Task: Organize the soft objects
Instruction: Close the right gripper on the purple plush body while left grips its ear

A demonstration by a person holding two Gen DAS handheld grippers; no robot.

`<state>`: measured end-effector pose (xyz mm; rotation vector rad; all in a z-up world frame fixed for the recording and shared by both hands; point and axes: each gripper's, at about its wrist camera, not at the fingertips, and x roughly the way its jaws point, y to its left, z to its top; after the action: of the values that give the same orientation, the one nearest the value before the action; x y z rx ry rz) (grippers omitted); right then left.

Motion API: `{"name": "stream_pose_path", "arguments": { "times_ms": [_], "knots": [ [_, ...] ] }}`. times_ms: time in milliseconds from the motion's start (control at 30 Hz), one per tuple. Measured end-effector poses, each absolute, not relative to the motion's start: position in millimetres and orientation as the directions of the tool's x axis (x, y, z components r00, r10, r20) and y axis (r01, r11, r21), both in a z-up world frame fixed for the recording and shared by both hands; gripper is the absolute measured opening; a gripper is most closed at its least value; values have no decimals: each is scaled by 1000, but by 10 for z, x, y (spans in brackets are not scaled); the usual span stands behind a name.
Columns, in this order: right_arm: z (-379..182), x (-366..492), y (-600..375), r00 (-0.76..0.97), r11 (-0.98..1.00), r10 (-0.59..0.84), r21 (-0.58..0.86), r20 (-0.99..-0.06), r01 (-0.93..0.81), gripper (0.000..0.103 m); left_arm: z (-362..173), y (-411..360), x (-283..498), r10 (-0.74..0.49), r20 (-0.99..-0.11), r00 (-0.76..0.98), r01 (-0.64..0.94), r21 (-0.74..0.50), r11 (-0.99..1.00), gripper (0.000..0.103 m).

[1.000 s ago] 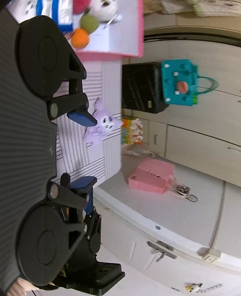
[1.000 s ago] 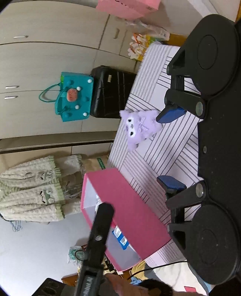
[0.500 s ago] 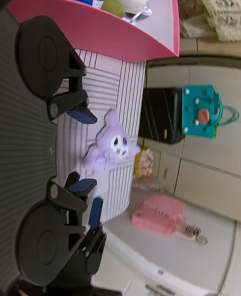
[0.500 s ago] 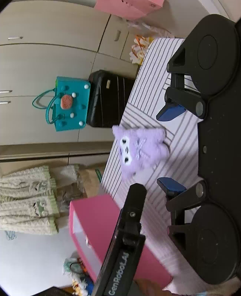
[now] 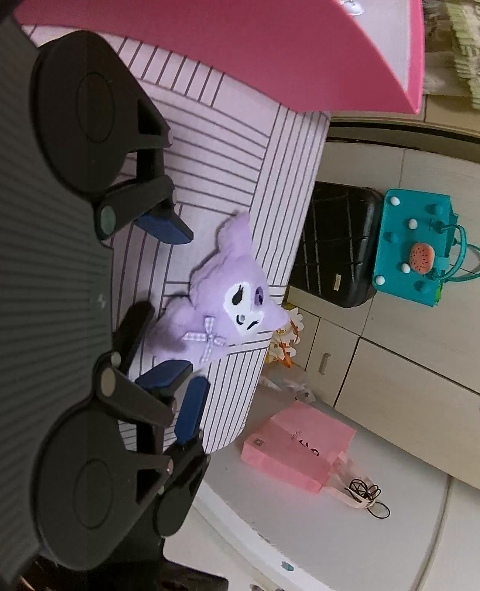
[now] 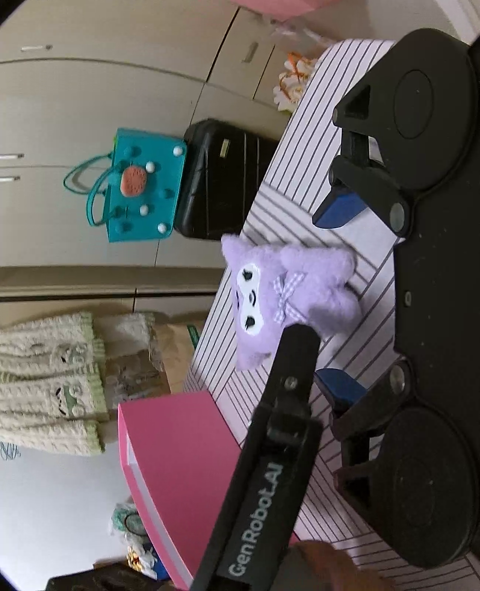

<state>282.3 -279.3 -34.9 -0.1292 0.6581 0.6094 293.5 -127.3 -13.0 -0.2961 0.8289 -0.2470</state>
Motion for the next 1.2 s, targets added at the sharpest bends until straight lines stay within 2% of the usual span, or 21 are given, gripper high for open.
{"name": "stream_pose_path", "arguments": {
  "times_ms": [200,300,433,467,700,833,1000,1200],
  "knots": [
    [-394,2848,-2741,611,811,499,82,-615,-579,86,-245,-1247,2954,-346,-675,652,61,-408,911,68],
    [-390,2837,-2753,614,814,504,94,-607,-574,80,-273,-1233,2959,-366,-669,647,66,-430,900,67],
    [-372,2790,-2764,645,826,485,67,-591,-559,56,-295,-1196,2965,-391,-642,659,66,-469,881,63],
    [-369,2784,-2770,645,829,483,70,-592,-555,54,-297,-1192,2959,-390,-640,662,67,-468,881,62],
    [-351,2667,-2779,652,850,464,92,-600,-519,52,-332,-1165,2927,-420,-637,647,72,-497,865,57],
    [-326,2529,-2801,638,852,478,140,-604,-505,51,-334,-1173,2859,-417,-634,651,83,-487,869,45],
    [-317,2334,-2797,641,870,459,164,-616,-466,50,-343,-1111,2778,-475,-644,599,68,-550,832,45],
    [-270,2108,-2777,649,892,427,175,-630,-417,50,-264,-1067,2633,-460,-643,612,64,-540,839,46]
  ]
}}
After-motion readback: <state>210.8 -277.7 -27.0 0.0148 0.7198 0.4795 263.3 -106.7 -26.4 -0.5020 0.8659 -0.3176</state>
